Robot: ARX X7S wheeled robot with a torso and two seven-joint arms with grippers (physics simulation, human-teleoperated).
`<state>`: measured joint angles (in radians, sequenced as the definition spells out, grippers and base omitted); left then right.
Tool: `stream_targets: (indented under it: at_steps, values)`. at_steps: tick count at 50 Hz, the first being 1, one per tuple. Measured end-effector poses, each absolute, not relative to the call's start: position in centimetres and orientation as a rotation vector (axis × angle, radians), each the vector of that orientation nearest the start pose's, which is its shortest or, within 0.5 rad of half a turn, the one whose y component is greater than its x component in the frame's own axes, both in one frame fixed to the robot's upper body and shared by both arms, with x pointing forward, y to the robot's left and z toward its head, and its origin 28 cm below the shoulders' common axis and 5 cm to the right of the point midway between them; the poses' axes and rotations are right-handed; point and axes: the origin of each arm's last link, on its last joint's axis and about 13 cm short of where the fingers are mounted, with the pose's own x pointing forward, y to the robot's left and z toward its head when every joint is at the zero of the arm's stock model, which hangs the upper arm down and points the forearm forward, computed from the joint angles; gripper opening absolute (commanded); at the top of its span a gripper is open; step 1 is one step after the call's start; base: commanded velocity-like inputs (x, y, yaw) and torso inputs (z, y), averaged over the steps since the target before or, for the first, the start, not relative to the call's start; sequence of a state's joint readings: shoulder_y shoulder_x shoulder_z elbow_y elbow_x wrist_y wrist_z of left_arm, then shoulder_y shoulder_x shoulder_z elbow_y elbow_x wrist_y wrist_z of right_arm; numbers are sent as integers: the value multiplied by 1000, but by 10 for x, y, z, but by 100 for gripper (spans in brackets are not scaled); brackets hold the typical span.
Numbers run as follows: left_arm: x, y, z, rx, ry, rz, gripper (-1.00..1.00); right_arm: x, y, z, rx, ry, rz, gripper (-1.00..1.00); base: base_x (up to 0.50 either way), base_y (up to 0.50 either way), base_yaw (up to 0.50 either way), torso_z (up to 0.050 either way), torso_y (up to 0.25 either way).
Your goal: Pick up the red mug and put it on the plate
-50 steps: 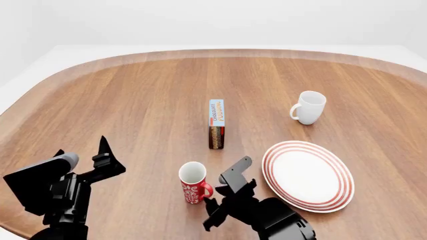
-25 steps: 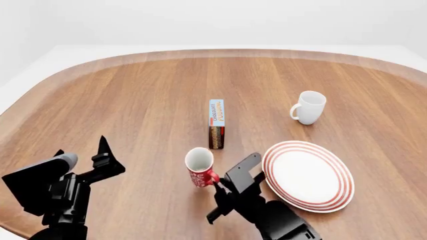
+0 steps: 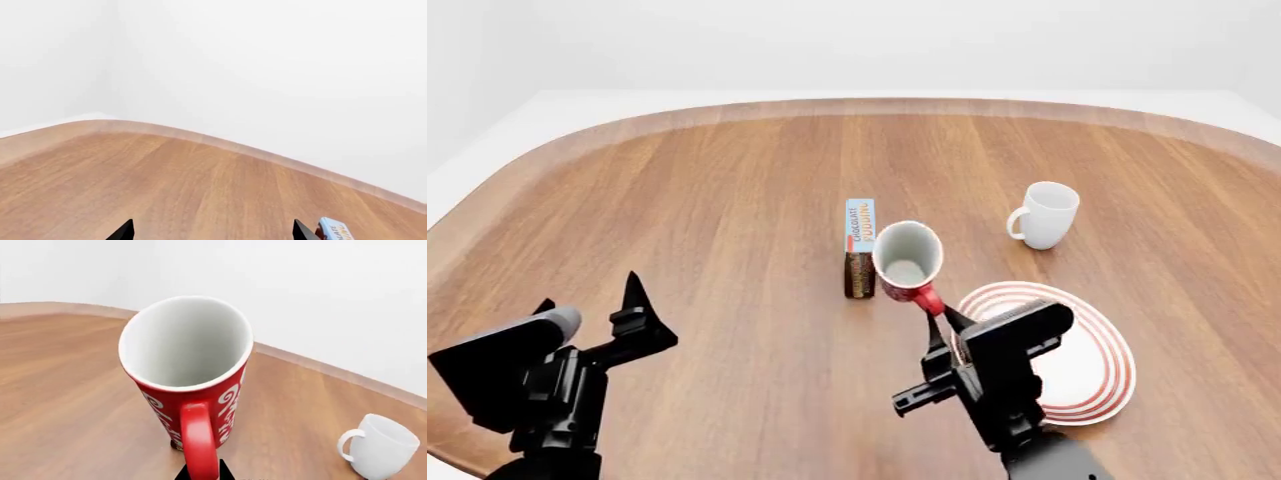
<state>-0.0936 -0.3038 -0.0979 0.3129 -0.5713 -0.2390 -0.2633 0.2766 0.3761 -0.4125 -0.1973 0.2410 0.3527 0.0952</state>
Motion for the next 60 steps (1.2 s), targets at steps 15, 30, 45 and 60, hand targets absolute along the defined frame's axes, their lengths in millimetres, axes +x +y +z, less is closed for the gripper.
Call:
stream_targets:
  at_steps: [15,30,45,60]
  values:
    - [226,270,100,-263,-152,177,100,214,-125,98,-186,-26,114,-100,0,0,0,0,0]
    - [226,270,101,-266,-152,180,100,194,-144,109,-116,36,-43,-100,0,0,0,0,0]
    - [226,271,101,-268,-150,183,100,187,-164,106,-26,134,-134,-100,0,0,0,0,0]
    - [226,271,101,-269,-151,184,100,198,-177,94,47,202,-169,-100,0,0,0,0,1]
